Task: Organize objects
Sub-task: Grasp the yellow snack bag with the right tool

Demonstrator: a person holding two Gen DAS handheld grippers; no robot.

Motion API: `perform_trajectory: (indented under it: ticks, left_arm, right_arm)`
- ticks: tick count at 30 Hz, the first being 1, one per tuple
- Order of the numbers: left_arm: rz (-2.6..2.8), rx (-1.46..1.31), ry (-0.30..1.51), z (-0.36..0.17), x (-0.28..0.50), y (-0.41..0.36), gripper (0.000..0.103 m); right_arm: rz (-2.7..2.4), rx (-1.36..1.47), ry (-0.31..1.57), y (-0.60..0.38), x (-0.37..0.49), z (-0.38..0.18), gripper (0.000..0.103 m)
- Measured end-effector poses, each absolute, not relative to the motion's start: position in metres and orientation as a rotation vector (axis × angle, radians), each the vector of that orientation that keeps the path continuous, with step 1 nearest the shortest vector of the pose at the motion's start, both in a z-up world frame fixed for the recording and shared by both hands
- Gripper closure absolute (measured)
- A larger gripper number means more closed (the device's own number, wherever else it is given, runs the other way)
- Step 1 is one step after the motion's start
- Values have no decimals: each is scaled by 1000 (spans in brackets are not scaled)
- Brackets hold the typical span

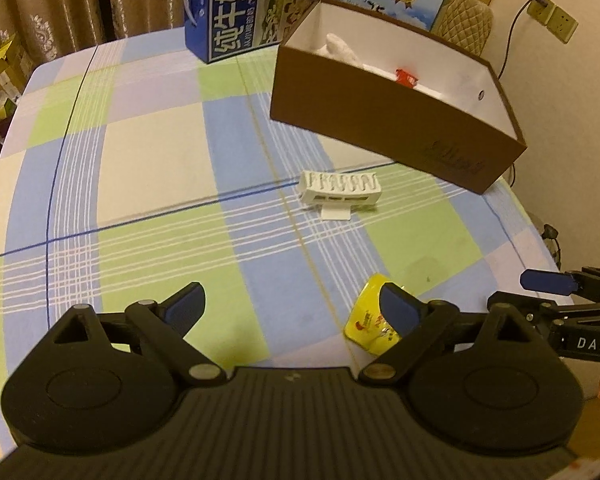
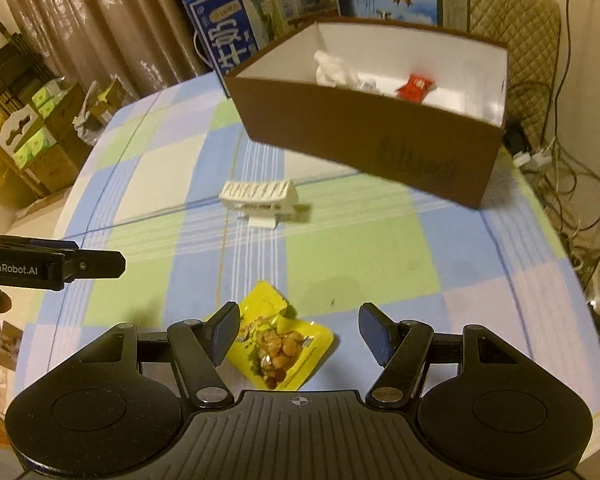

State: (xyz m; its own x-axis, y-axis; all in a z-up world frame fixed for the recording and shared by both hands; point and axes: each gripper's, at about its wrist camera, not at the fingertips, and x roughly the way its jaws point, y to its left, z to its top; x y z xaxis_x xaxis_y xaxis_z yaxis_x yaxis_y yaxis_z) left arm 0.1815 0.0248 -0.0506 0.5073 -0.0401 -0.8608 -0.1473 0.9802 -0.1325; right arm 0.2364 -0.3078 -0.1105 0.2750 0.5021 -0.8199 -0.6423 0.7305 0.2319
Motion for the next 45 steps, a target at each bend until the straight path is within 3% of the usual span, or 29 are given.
perform_trajectory:
  ticks: [5, 9, 15, 38, 41, 45]
  left_arm:
    - [82, -208, 1069, -62, 178, 32, 11]
    - [103, -214, 1092, -72, 174, 39, 11]
    - [140, -225, 1122, -84, 169, 50, 11]
    - [261, -291, 1149, -95, 151, 80, 11]
    - [257, -290, 1152, -97, 155, 78, 11]
    - [244, -284, 1153, -99, 158, 75, 11]
  right_arm:
    - [834, -215, 1070, -299, 232, -125, 38]
    - [936, -301, 1057, -286, 221, -140, 26]
    - [1053, -458, 971, -269, 217, -164, 24]
    - [1165, -660, 960, -231, 228, -217, 23]
    - [1118, -646, 950, -232, 229, -214, 33]
    - [1088, -631, 955, -234, 231, -214, 33]
